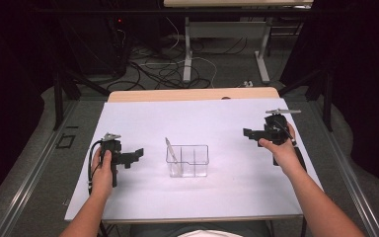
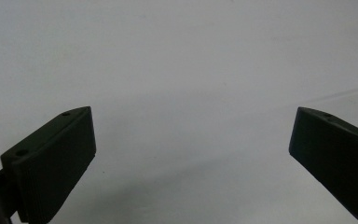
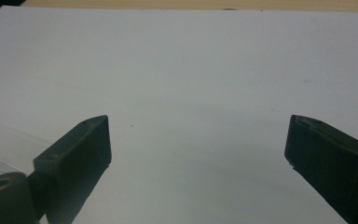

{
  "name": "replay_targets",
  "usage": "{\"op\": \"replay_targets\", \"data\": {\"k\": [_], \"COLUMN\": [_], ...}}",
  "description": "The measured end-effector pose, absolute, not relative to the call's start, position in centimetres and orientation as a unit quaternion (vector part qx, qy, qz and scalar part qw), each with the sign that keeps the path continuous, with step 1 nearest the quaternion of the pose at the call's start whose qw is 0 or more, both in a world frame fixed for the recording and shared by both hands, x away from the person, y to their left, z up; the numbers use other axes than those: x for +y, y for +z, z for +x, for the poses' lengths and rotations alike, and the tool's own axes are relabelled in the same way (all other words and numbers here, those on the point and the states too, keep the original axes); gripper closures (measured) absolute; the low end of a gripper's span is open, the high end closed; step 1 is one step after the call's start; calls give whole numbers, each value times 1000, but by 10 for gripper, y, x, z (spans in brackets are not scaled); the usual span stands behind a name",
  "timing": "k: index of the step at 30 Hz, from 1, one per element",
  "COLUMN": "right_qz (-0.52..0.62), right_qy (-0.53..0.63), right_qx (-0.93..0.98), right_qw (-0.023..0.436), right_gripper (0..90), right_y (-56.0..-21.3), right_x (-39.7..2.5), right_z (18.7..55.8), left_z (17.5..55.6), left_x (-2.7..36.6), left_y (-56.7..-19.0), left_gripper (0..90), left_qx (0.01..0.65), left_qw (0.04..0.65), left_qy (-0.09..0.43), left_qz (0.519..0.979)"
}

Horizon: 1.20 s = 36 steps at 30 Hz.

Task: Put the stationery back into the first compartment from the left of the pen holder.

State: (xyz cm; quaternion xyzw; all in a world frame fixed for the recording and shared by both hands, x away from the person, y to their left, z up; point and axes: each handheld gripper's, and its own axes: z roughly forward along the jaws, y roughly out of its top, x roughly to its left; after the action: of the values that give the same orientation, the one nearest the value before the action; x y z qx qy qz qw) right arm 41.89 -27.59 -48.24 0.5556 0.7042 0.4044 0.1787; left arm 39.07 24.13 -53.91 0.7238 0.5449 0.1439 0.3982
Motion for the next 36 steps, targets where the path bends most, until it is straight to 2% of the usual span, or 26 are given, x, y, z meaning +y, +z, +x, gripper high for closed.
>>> {"op": "replay_targets", "data": {"k": [15, 36], "right_qz": [591, 606], "right_qy": [375, 370], "right_qx": [689, 670], "right_qw": [189, 216], "right_gripper": [51, 63], "right_y": [-525, -542], "right_x": [-303, -311], "right_z": [413, 410], "left_z": [391, 391], "left_x": [241, 242], "left_y": [-539, -538], "left_gripper": [5, 5], "left_qx": [545, 542], "left_qw": [399, 398], "left_qy": [144, 145], "left_qz": [723, 726]}}
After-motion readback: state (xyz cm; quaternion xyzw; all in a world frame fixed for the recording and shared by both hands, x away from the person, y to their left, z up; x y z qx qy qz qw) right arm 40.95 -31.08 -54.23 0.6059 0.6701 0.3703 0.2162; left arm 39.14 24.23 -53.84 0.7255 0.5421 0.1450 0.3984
